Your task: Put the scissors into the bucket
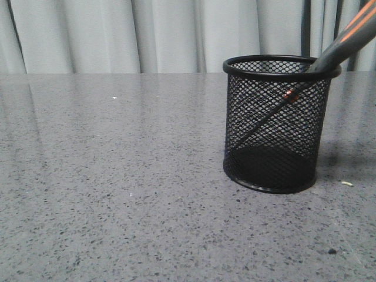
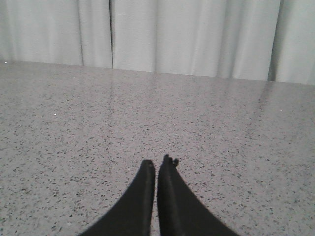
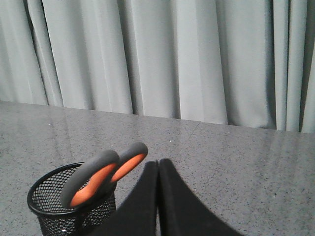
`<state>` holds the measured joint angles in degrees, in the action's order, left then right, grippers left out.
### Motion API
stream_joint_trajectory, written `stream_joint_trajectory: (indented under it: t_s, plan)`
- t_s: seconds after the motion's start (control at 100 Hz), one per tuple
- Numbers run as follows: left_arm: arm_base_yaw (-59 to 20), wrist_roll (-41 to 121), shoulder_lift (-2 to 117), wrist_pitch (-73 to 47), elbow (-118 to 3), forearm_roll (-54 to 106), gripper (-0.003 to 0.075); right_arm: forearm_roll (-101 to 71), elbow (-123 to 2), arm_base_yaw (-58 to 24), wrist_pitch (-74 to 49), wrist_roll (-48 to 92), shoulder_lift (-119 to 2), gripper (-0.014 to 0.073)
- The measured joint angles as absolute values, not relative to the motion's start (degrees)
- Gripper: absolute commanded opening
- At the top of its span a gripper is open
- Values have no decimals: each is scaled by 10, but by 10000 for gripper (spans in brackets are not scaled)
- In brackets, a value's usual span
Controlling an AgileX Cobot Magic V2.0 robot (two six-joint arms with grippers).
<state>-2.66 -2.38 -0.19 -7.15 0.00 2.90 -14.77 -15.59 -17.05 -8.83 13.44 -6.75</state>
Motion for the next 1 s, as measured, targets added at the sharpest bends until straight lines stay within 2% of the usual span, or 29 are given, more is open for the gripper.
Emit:
stream_joint_trajectory:
  t_s: [0.55,0.85,1.0]
  plan:
    - [-27,-24,-2,-71,0,29,-20,-107,-147,-170,-87,134,-67,-66]
    - [-27,-24,-2,-71,0,29,-20,-43,-39,-72,-87,69,-38,-66]
    - [-27,-24,-2,-72,0,29,-20,-23,8,-59,-88,40,3,-66]
